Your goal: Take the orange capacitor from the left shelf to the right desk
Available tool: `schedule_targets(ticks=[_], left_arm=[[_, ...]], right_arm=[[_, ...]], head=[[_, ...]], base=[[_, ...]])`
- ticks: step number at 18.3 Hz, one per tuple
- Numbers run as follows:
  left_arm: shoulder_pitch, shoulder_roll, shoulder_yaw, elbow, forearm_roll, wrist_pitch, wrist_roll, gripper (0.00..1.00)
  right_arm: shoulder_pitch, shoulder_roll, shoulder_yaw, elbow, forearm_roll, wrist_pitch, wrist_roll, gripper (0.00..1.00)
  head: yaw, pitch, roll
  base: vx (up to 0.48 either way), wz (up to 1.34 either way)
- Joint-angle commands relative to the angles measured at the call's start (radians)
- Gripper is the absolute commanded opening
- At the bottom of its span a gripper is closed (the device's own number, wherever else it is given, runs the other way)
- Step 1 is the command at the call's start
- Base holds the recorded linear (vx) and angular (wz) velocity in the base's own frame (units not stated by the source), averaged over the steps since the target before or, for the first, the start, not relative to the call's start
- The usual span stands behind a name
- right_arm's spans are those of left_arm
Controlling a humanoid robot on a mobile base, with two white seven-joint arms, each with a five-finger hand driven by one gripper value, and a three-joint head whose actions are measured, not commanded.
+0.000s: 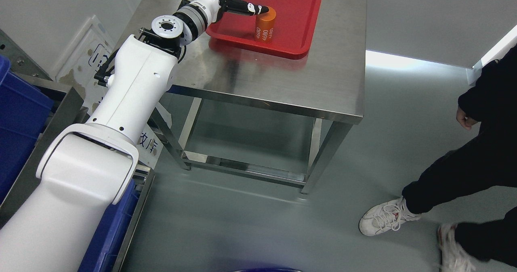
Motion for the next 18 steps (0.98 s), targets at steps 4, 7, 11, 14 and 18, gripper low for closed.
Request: schedule_targets(ticks=[4,7,11,14,18], left_arm=[[0.013,0.017,0.417,-0.213,0.003,0.029,-0.05,1.0],[0.023,0.017,0.632,-0.279,0.007,0.094,-0.039,1.0],[0.169,0.017,0.686,-0.382,0.003,0.043,0.037,1.0],[0.285,0.017,0.685,-0.426,-0.014,-0.009,0.158,1.0],[0.371,0.017,0.715,-0.457,-0.069,-0.041,0.203,1.0]], right_arm=[[0.02,-0.017,-0.012,-0.017,0.005,0.0,0.0,1.0],[0.02,-0.017,-0.012,-0.017,0.005,0.0,0.0,1.0],[0.02,-0.017,-0.012,-0.017,0.005,0.0,0.0,1.0],[0.02,-0.017,-0.012,-0.017,0.005,0.0,0.0,1.0],[0.02,-0.017,-0.012,-0.017,0.005,0.0,0.0,1.0]], head=[[0.0,0.0,0.0],[0.0,0.0,0.0],[0.0,0.0,0.0],[0.0,0.0,0.0],[0.0,0.0,0.0]], base=[[0.0,0.0],[0.0,0.0],[0.0,0.0],[0.0,0.0],[0.0,0.0]])
